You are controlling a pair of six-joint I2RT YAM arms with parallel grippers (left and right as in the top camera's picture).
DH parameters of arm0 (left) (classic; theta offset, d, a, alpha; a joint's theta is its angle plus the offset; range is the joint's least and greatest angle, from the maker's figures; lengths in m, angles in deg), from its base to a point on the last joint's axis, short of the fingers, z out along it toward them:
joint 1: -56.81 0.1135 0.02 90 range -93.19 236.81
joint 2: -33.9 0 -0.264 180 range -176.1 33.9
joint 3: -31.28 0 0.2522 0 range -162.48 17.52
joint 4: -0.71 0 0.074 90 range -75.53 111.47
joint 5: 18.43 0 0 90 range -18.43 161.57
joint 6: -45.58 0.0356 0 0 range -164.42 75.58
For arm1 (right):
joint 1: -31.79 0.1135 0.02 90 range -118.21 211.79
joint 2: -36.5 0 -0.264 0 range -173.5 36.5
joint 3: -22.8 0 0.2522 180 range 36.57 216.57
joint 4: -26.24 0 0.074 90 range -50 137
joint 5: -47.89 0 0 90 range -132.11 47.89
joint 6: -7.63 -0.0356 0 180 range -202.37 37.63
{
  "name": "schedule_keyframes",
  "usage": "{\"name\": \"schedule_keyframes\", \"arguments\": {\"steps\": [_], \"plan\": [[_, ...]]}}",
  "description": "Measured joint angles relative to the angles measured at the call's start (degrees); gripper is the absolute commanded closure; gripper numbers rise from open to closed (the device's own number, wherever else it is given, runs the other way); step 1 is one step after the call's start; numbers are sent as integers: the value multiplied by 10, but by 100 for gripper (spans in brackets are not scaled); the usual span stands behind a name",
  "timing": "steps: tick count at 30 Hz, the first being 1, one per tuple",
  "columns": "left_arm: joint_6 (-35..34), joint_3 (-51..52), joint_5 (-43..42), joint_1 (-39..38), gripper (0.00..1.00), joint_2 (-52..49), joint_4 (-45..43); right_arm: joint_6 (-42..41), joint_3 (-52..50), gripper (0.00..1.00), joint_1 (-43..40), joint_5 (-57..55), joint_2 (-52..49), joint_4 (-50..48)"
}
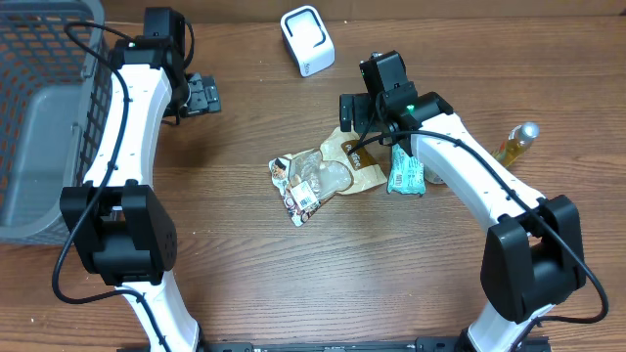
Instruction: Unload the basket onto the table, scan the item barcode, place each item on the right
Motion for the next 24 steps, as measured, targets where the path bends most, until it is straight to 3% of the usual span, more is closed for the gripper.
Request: {"name": "schedule_keyframes", "arguments": {"steps": [9,24], "plan": [[0,92,-33,0,0,0,-28,0,0,0,0,0,0,0],[-2,327,-123,0,0,30,-306,-1,0,0,0,0,0,0]]}}
